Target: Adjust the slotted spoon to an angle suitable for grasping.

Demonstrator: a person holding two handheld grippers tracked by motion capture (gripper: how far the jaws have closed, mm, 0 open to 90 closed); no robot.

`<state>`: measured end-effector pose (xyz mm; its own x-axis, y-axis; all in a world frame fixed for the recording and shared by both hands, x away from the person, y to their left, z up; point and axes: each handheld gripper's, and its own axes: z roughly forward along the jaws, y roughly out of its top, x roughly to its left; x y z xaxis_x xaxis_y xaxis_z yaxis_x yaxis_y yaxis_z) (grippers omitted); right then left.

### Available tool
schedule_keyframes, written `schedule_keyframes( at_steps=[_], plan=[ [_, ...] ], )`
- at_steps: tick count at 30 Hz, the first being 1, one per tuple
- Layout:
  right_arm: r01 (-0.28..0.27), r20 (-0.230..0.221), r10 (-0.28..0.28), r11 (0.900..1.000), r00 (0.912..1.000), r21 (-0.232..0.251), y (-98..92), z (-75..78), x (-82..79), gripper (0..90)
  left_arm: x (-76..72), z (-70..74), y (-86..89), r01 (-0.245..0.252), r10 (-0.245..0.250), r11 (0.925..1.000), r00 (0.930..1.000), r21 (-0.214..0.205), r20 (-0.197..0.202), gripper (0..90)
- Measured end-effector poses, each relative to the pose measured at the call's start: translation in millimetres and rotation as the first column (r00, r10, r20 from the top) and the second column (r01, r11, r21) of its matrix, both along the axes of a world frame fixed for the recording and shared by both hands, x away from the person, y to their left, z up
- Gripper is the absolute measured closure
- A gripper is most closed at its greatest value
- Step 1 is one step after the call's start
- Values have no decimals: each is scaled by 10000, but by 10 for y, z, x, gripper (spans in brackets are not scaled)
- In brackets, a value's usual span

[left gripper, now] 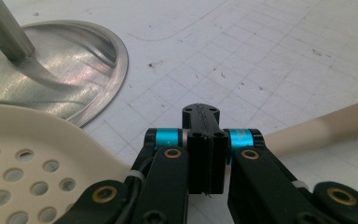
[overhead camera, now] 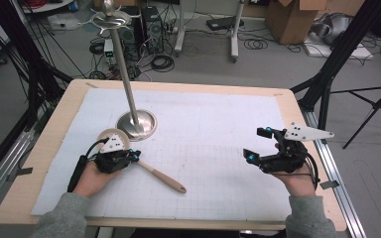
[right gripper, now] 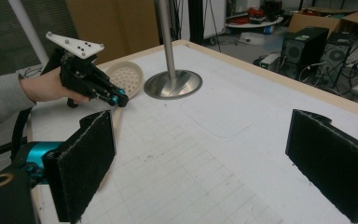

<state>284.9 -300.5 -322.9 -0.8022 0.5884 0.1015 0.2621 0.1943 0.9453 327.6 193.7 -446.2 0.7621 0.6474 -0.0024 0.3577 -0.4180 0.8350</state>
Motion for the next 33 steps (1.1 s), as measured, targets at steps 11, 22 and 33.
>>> schedule_keyframes(
  at_steps=[11, 22, 33],
  plan=[
    [-87, 55, 88, 9999, 9999, -82, 23, 1, -11, 72, 47, -3, -15, -369, 374, 9993, 9975, 98, -592, 896],
    [-108, 50, 108, 9999, 9999, -83, 9, -1, -19, 72, -82, -9, 55, -702, 722, 9951, 9971, 701, -260, 897],
    [-236, 131, 236, 9997, 9996, -61, 55, 8, 20, 73, -318, 42, 197, -722, 789, 9893, 9957, 1269, -485, 897]
  ],
)
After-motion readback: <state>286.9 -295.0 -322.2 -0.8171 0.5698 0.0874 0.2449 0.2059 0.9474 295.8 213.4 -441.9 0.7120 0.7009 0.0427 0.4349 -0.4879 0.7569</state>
